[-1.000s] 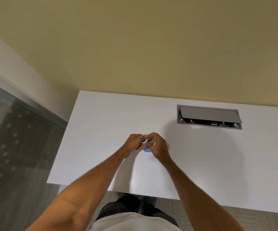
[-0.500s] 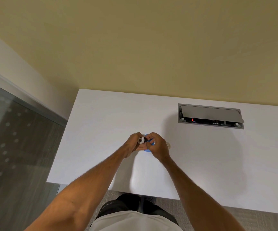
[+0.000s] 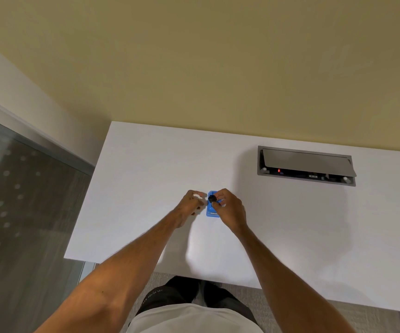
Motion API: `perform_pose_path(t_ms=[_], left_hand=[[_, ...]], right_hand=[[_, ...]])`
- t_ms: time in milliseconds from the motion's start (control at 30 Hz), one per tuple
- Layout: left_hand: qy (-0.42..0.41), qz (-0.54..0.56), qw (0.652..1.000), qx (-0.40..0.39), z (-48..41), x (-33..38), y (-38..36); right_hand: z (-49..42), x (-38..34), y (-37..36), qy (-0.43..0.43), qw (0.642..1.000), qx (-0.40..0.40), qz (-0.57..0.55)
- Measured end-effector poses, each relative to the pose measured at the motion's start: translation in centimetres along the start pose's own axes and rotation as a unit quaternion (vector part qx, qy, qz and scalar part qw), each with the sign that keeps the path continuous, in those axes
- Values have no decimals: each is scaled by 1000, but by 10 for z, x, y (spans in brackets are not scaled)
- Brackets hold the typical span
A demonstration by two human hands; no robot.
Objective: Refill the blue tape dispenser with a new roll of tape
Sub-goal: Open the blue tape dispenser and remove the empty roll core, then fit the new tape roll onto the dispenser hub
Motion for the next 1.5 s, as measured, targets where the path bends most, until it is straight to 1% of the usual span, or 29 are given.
perform_pose_path(t_ms=[100, 200, 267, 433, 500, 600, 733, 867, 933, 1100, 1233, 1400, 1500], left_hand=[[-45, -19, 998, 37, -3, 3, 8], [-105, -72, 989, 76, -5, 10, 15], [-116, -90, 985, 86, -5, 11, 19], [-129, -80, 984, 97, -8, 11, 24], [-134, -102, 981, 98, -11, 12, 24], [-149, -191, 964, 108, -16, 13, 27], [-162, -304, 926, 155, -21, 11, 38], [-141, -378, 895, 187, -28, 2, 45], [-128, -381, 896, 188, -34, -2, 46], [-104, -315, 920, 209, -46, -6, 50], [-99, -296, 925, 216, -54, -8, 51], [-94, -259, 936, 221, -58, -13, 52], [-93, -260, 936, 218, -58, -13, 52]], right_hand=[[-4, 6, -4, -3, 1000, -7, 13], [-8, 9, -7, -10, 1000, -15, 1], [-10, 9, -8, -12, 1000, -15, -5], [-18, 4, -16, 0, 999, -21, -40], [-22, 4, -21, 3, 998, -28, -55], [-26, 6, -26, 8, 998, -31, -57], [-31, 10, -30, 7, 999, -32, -41], [-35, 18, -34, -8, 999, -40, -31], [-37, 19, -35, -6, 999, -40, -27], [-46, 24, -37, 0, 999, -30, -12], [-50, 23, -36, 13, 1000, -16, -5], [-52, 24, -37, 9, 1000, -10, 5], [-51, 23, -36, 12, 1000, -9, 11]])
Point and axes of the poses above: each hand's wrist, its own z-axis away from the middle knuckle, its own y-axis out of the back of the hand, x = y × z, the point moved 9 cm from there along -z, towards the middle knuckle, and after that the axes turned 1 degree about -x, right-handed, at the moved point
